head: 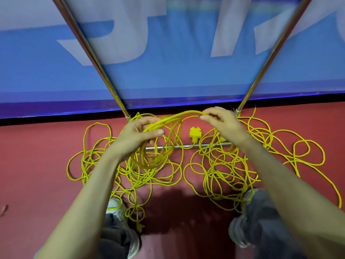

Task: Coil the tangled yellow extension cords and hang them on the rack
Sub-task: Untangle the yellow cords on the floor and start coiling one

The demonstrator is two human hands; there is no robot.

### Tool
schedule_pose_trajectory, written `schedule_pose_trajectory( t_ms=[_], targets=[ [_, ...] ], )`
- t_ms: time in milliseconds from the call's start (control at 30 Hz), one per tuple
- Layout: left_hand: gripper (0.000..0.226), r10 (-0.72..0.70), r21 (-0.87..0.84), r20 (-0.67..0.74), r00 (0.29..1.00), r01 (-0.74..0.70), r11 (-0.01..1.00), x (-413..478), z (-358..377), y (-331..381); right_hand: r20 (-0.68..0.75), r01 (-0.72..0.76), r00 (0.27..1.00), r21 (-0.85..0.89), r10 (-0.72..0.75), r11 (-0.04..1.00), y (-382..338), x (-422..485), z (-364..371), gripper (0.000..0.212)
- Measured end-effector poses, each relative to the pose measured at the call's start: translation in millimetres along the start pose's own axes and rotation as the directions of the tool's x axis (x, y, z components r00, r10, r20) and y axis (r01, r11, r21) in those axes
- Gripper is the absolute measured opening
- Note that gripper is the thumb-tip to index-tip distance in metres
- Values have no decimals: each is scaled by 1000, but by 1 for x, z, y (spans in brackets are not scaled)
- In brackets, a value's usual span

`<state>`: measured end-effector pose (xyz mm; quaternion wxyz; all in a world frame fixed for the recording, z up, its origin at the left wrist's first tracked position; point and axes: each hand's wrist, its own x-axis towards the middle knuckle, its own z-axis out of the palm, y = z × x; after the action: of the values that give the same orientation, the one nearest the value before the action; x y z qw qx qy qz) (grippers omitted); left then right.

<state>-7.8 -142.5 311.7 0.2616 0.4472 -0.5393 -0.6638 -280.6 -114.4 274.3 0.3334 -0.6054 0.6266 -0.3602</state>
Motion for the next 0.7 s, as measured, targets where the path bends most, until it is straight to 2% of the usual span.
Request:
schedule_pose_trajectory(
  t_ms=[100,267,400,533,600,700],
  targets=[
    [38,-57,176,37,998,50,983,-1,3,-3,-55,52,997,-97,-57,994,-2,2,-5,11],
    [25,-106,194,39,994,97,976,1,9,-7,-80,25,996,-97,-32,995,-2,2,0,9],
    [18,-74,50,38,997,72,996,1,14,-7,-95,32,995,-55,-37,998,-12,-1,6,11],
    [35,7,-59,64,998,-3,998,3,15,-7,-64,33,997,-26,-35,999,-15,0,6,7],
    [47,48,-171,63,997,-37,985,3,14,-4,18,-36,999,-42,37,998,-4,0,5,8],
    [44,157,-330,74,985,-124,936,2,9,1,248,-150,944,-269,219,951,28,-6,12,17]
  ],
)
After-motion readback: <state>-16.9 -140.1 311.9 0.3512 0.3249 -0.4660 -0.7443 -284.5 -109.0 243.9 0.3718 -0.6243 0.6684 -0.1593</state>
